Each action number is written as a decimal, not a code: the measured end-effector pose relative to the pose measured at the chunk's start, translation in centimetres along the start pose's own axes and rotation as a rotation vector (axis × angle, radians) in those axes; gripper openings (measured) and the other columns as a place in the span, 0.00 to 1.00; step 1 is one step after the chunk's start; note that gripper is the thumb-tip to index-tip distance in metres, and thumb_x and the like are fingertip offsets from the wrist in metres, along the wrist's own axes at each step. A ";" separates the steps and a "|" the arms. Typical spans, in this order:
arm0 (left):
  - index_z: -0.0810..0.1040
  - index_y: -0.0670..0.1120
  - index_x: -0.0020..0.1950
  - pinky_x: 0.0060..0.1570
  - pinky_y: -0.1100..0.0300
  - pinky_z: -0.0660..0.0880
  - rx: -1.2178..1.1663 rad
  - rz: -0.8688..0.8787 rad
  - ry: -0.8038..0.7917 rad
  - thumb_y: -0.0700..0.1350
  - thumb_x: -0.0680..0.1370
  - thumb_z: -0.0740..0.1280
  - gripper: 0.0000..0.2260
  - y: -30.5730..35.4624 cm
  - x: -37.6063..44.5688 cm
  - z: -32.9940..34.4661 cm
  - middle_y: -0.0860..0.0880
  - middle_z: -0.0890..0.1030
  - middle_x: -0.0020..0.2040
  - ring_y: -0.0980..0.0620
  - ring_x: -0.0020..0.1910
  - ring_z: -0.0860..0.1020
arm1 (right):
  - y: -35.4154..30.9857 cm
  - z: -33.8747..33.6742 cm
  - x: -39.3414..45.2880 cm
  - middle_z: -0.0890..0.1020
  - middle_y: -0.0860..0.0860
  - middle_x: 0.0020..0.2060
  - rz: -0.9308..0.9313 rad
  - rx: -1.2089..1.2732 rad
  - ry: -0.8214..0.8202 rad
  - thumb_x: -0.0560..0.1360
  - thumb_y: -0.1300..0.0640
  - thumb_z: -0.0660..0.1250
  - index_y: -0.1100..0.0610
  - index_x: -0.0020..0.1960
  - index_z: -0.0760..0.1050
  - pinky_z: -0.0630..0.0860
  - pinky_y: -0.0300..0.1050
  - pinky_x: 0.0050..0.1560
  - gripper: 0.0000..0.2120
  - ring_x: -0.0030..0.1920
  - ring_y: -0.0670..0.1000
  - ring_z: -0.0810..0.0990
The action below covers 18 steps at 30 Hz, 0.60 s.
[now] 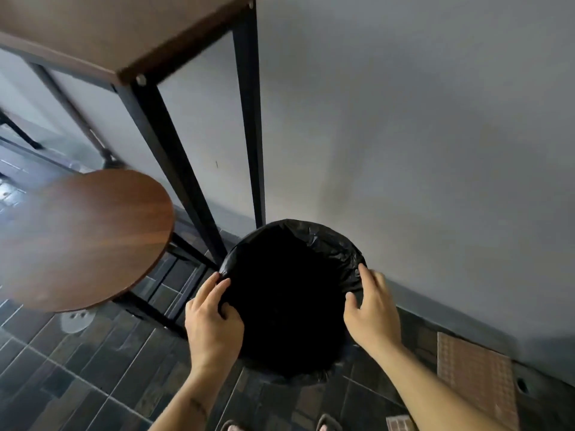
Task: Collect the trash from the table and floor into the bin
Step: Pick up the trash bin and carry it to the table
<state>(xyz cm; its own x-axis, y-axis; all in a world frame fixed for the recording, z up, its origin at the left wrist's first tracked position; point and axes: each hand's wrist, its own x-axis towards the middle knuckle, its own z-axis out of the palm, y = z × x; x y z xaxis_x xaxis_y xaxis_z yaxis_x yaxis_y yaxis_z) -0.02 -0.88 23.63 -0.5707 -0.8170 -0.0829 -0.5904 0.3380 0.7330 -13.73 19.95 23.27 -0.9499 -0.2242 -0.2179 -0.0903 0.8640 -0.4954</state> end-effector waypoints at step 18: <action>0.87 0.47 0.54 0.58 0.66 0.74 -0.342 0.032 0.544 0.33 0.74 0.69 0.15 13.2 -12.8 -24.5 0.57 0.83 0.53 0.56 0.51 0.81 | -12.6 -17.2 -11.6 0.71 0.49 0.71 -0.490 0.192 0.048 0.72 0.71 0.58 0.56 0.76 0.66 0.75 0.44 0.59 0.33 0.67 0.52 0.73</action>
<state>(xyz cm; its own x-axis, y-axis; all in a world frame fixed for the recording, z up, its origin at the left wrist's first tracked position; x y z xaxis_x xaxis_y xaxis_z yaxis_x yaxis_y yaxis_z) 13.49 2.57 50.88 -0.1604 -0.9596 0.2312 -0.3112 0.2715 0.9107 -6.73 19.42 46.45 -0.8232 -0.5562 0.1142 -0.4748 0.5639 -0.6757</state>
